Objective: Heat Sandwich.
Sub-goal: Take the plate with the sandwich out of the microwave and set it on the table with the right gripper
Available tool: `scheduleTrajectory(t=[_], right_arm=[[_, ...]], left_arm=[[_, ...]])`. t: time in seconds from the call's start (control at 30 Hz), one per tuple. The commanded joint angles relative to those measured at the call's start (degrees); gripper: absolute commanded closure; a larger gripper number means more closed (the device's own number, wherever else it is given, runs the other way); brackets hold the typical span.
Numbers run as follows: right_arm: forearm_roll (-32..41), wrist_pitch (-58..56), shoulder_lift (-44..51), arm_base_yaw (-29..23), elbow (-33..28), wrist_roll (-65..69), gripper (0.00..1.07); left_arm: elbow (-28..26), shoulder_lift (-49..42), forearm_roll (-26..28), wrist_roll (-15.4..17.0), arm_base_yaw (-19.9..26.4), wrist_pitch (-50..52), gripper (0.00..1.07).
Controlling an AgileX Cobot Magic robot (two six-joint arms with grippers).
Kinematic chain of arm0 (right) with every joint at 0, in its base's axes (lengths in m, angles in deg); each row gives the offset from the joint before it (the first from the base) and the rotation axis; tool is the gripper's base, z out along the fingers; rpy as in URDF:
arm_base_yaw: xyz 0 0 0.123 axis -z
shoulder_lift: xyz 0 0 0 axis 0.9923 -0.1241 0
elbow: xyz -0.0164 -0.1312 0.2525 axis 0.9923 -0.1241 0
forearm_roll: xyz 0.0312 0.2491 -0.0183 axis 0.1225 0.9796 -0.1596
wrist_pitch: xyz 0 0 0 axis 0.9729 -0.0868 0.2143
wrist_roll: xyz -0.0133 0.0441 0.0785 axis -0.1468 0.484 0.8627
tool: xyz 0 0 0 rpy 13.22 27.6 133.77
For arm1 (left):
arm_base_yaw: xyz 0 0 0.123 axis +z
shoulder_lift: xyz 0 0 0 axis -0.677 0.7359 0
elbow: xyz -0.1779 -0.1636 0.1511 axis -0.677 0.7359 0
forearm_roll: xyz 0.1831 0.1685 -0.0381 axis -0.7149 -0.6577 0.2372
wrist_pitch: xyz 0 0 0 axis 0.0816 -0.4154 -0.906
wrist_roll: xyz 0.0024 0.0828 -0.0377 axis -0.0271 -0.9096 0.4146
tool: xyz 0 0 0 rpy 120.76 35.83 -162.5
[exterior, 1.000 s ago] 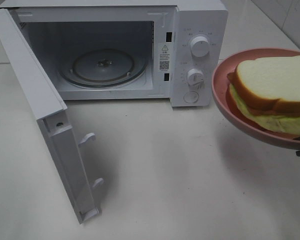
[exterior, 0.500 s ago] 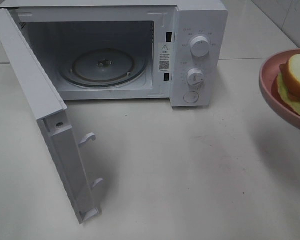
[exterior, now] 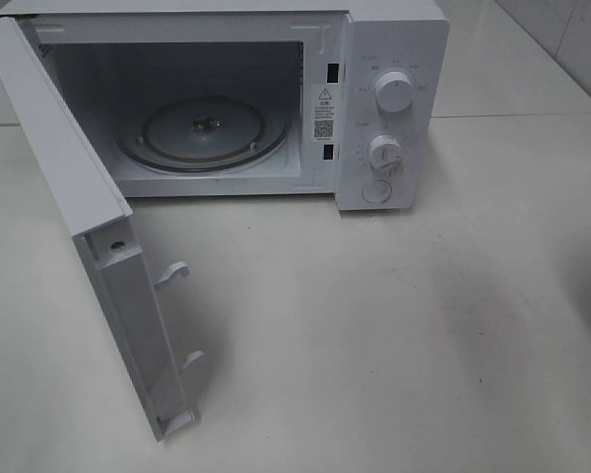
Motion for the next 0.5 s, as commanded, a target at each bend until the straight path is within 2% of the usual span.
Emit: scheduleTrajectory(t=[0.03, 0.5], right_arm=[[-2.5, -1.8, 0.4, 0.3, 0.3, 3.7, 1.04], [-2.5, -4.5, 0.4, 0.3, 0.3, 14.2, 1.07]], left_arm=[[-0.1, -1.0, 0.0, 0.0, 0.2, 0.5, 0.09], [-0.1, -1.0, 0.0, 0.0, 0.2, 0.5, 0.09]])
